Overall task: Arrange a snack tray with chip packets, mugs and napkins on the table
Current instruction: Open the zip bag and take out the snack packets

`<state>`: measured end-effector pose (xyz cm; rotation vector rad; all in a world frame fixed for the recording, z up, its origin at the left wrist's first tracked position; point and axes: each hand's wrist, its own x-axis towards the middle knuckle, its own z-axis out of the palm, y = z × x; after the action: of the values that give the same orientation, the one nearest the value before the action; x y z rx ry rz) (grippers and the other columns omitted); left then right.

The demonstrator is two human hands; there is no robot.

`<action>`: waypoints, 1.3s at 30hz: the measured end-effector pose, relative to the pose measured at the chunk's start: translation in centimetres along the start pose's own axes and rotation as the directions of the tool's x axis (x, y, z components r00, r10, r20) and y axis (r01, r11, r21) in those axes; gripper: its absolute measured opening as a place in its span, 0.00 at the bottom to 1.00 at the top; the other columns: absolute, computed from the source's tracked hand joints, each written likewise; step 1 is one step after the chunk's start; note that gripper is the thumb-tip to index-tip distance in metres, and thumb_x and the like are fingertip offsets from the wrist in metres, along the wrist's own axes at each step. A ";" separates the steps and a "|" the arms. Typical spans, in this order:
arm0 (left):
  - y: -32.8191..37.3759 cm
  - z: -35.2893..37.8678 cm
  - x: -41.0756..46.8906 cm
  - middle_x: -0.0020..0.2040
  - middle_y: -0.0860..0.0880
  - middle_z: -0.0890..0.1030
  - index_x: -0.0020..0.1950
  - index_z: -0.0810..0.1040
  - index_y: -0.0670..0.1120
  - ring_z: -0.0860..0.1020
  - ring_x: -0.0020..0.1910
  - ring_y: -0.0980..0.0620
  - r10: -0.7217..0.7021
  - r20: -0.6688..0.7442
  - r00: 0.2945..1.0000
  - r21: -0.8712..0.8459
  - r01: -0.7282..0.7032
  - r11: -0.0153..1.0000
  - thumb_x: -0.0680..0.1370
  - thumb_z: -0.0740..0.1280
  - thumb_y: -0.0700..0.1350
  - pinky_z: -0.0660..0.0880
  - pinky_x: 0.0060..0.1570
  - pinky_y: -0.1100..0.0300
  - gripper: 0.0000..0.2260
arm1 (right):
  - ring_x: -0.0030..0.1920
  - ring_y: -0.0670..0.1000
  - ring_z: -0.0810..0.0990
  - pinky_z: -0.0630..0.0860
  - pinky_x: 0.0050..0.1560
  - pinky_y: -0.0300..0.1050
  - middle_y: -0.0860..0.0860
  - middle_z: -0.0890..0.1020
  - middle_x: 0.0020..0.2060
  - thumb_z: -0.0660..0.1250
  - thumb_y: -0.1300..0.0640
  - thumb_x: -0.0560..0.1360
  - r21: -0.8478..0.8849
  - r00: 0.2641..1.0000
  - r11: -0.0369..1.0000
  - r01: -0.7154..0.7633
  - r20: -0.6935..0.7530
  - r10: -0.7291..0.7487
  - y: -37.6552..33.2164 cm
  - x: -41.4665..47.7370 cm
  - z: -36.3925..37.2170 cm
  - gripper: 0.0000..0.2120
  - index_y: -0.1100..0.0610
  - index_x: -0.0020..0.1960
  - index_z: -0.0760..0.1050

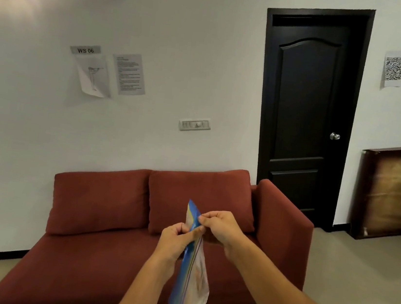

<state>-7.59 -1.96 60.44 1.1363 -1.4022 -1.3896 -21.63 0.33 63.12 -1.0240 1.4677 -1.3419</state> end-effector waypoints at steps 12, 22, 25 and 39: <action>-0.3 -1.6 -1.1 0.30 0.53 0.78 0.37 0.73 0.49 0.78 0.35 0.51 0.337 -0.301 0.892 0.648 -0.068 0.758 0.71 0.71 0.50 0.66 0.34 0.56 0.09 | 0.49 0.54 0.80 0.80 0.49 0.53 0.50 0.82 0.52 0.61 0.57 0.80 -0.815 0.919 0.572 0.094 -0.149 -0.364 2.3 -0.7 -3.3 0.08 0.52 0.52 0.79; -0.7 -0.1 -2.5 0.30 0.54 0.76 0.39 0.75 0.49 0.75 0.31 0.58 0.388 -0.227 0.893 0.604 -0.184 0.776 0.75 0.72 0.49 0.66 0.31 0.61 0.09 | 0.47 0.59 0.81 0.74 0.42 0.47 0.56 0.81 0.46 0.64 0.55 0.76 -0.937 0.982 0.312 0.155 0.180 0.054 3.2 -2.8 2.0 0.06 0.57 0.44 0.75; -0.5 -0.4 -3.0 0.30 0.54 0.76 0.40 0.76 0.48 0.76 0.31 0.57 0.366 -0.234 0.901 0.579 -0.173 0.797 0.74 0.72 0.50 0.68 0.34 0.58 0.09 | 0.61 0.58 0.78 0.74 0.61 0.50 0.57 0.80 0.58 0.61 0.51 0.82 -0.964 0.914 0.248 0.092 0.180 0.364 4.6 -2.3 2.8 0.14 0.60 0.56 0.78; -4.0 -4.1 -3.1 0.37 0.56 0.78 0.40 0.75 0.52 0.77 0.40 0.52 0.265 -0.360 0.895 0.547 -0.028 0.837 0.75 0.71 0.51 0.66 0.37 0.58 0.08 | 0.55 0.58 0.83 0.72 0.44 0.47 0.54 0.84 0.51 0.64 0.50 0.72 -0.909 0.992 0.396 0.126 0.118 -0.045 5.7 -2.8 7.3 0.13 0.54 0.53 0.79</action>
<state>-2.73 0.12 56.65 1.5312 -1.5454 -0.5811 -13.94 1.47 57.38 -1.8351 2.1757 -0.3902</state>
